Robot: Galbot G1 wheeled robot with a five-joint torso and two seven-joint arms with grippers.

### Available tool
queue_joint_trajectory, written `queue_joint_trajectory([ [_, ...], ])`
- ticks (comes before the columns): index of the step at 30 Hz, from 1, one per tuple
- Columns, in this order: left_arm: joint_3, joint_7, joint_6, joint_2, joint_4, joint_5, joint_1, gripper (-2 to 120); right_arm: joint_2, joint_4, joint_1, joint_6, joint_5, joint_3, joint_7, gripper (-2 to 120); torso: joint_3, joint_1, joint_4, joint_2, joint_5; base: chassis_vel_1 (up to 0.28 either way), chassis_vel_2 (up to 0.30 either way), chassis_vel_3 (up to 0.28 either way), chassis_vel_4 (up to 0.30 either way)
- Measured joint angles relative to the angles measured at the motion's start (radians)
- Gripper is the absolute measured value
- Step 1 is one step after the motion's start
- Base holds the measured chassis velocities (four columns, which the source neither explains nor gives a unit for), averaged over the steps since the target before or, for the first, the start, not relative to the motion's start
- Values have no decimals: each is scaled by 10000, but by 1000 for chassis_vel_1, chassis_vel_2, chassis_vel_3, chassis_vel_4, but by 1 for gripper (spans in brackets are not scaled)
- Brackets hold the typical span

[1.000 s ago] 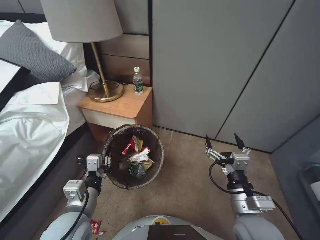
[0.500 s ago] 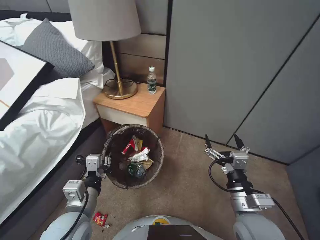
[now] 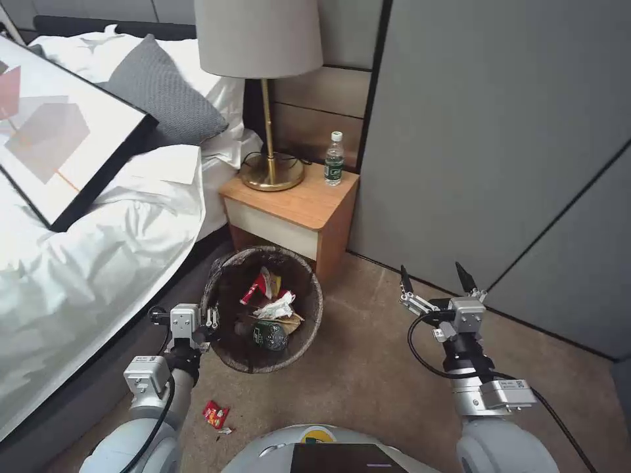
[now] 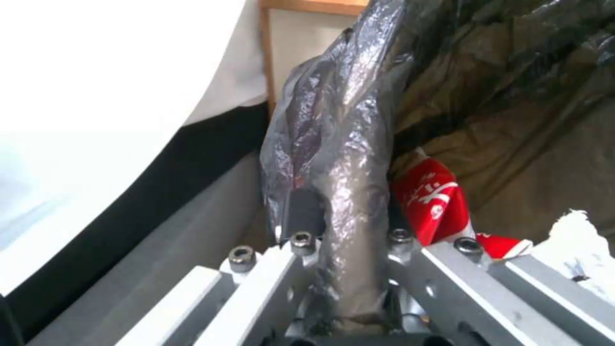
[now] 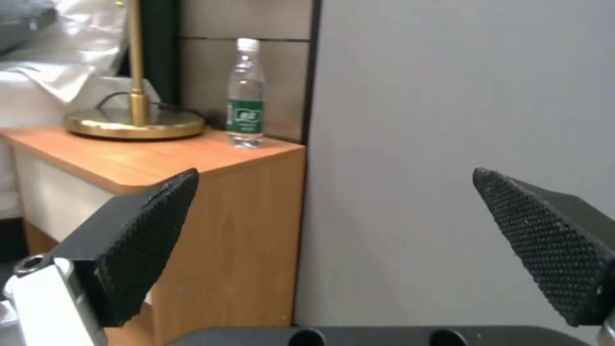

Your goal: Pick up the trash bin, then pick up the garbage from the floor and place it into the trash bin.

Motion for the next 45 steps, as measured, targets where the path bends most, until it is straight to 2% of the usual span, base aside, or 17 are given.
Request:
queue_joint_trajectory([
  [45, -38, 0, -47, -21, 0, -11, -58, 3, -84, -44, 153, -160, 56, 9, 37, 100, 0, 0, 1, 0, 0, 67, 68, 71, 70],
])
